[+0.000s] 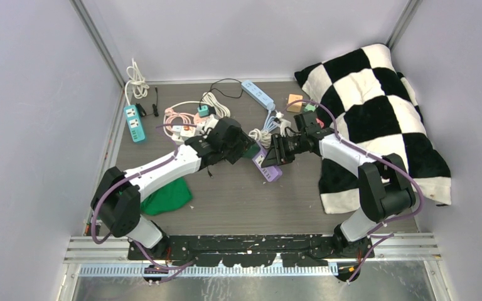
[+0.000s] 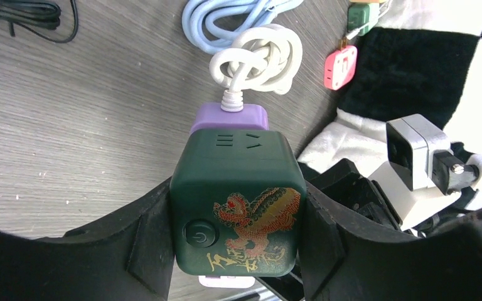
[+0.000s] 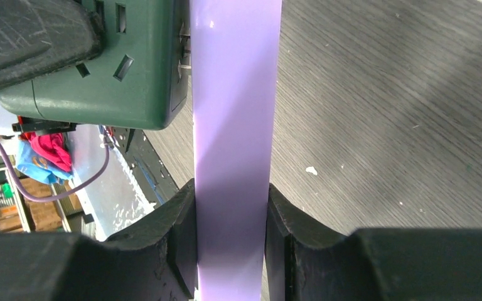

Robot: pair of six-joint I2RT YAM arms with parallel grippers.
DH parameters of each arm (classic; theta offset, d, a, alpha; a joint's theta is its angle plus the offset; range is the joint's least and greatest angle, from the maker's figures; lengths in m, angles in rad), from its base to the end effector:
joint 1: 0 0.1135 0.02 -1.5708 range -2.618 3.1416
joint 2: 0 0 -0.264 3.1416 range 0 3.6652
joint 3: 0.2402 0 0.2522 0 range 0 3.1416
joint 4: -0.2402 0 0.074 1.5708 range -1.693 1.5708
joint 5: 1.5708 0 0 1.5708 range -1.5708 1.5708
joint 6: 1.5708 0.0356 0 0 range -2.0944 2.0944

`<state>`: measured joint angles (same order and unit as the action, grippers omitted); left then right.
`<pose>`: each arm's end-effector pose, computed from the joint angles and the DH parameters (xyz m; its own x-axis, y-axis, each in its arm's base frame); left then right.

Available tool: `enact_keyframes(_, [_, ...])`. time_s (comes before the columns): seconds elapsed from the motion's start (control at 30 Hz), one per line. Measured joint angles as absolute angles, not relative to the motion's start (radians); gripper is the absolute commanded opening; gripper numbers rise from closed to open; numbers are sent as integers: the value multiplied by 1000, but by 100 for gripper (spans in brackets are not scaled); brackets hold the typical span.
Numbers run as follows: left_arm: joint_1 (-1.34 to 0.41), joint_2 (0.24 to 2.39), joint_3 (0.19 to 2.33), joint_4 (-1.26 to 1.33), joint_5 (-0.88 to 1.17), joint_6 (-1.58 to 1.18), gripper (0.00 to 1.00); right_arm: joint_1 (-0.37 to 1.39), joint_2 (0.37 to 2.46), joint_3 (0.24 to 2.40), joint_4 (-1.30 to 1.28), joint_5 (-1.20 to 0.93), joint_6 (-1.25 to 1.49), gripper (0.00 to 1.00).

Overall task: Pull the plug off the socket
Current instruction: Remove the plug from the socket.

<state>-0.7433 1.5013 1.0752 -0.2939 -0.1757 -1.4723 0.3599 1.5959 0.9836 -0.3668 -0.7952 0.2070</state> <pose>0.2483 -0.2198 0.2583 -0.6145 -0.7660 -0.1886 -0.4271 0.5241 -0.7368 0.2875 0.1353 0.2036 -0.8875 -0.1802 -0.4241 -0.4464 0.5641 0.6946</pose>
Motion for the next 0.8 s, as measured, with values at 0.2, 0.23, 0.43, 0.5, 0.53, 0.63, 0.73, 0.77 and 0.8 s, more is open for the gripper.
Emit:
enact_keyframes(0.2, [-801, 1603, 1278, -505, -283, -1450, 0, 358, 1589, 991, -380, -788, 197, 1])
enact_keyframes(0.23, [-807, 1612, 1291, -522, -294, -1451, 0, 358, 1589, 991, -388, -785, 196, 1])
enact_keyframes(0.43, [-820, 1620, 1301, -551, -322, -1451, 0, 359, 1589, 991, -420, -786, 174, 1])
enact_keyframes(0.5, [-819, 1606, 1267, -520, -315, -1460, 0, 359, 1589, 991, -427, -785, 161, 1])
enact_keyframes(0.53, [-818, 1596, 1247, -501, -310, -1464, 0, 360, 1589, 991, -431, -784, 155, 1])
enact_keyframes(0.63, [-802, 1516, 1093, -356, -264, -1503, 0, 368, 1589, 991, -443, -781, 139, 1])
enact_keyframes(0.73, [-783, 1458, 985, -265, -224, -1546, 0, 381, 1589, 991, -448, -771, 132, 1])
enact_keyframes(0.77, [-780, 1450, 969, -250, -217, -1553, 0, 384, 1589, 991, -449, -770, 130, 1])
enact_keyframes(0.8, [-778, 1447, 962, -242, -212, -1557, 0, 384, 1589, 991, -449, -768, 129, 1])
